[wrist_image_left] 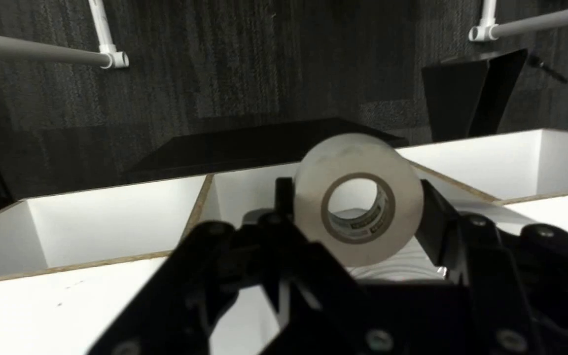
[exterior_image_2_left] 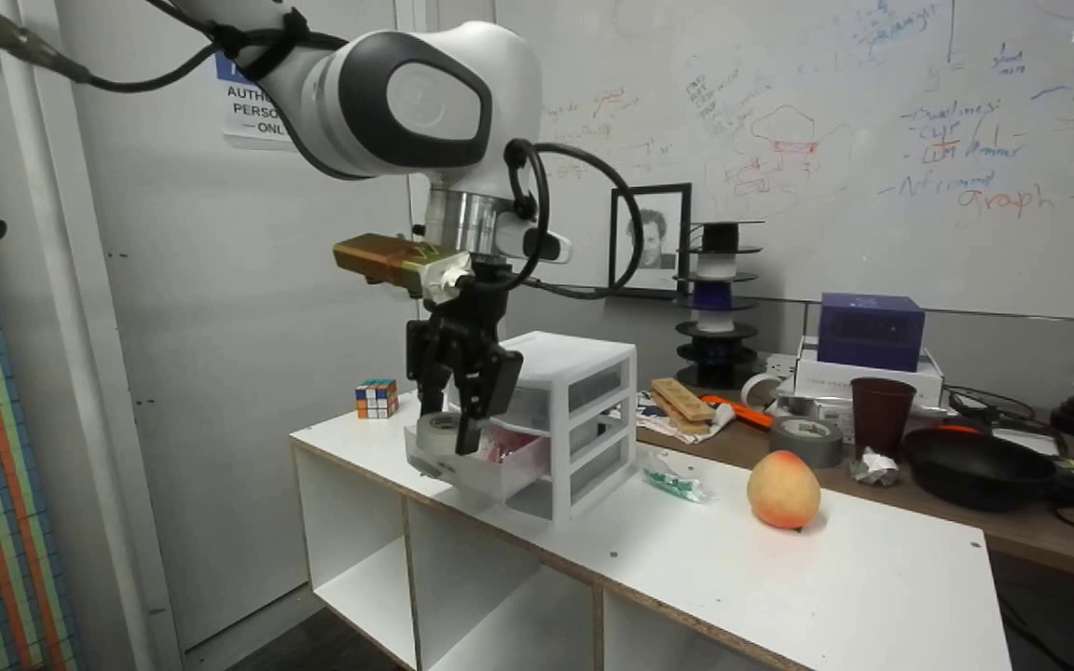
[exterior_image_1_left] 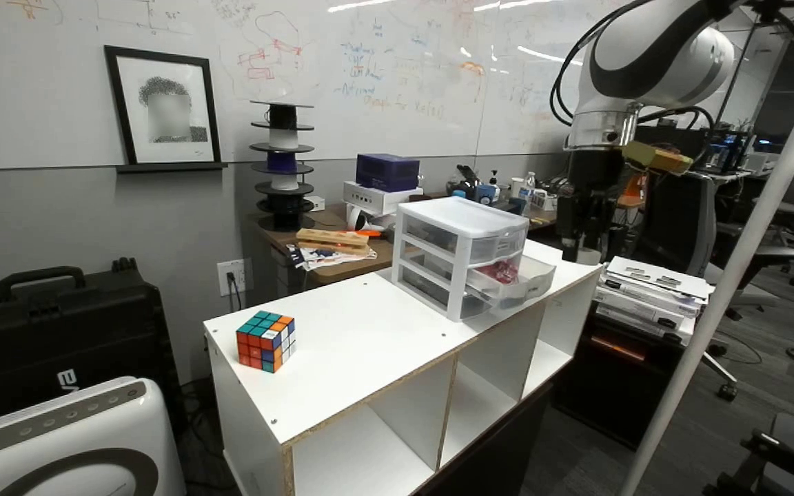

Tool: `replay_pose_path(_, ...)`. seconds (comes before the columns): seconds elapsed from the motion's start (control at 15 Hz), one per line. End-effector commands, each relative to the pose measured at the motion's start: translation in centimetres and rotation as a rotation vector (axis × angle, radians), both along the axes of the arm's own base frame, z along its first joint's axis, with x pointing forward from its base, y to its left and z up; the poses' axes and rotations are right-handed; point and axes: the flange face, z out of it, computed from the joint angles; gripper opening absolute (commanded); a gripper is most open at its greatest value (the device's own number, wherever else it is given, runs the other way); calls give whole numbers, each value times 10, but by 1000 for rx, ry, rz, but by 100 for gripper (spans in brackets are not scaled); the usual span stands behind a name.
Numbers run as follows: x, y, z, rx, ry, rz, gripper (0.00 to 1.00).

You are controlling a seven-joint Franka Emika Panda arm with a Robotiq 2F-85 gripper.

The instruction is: Pick the masking tape and the plastic and put them in the drawer, then close it

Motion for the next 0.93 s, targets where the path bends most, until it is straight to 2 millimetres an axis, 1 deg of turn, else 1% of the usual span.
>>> replay_pose_path(0.0,-15,19,1,50,-76,59,34)
replay_pose_path(0.13,-14,26,0,60,-125,68,34)
replay_pose_path(0.33,-5,30,1,46,-218,78,34)
replay_pose_path(0.6,10,31,2,21,-348,56,34)
replay_pose_path(0.87,20,28,-6,4,-411,39,34)
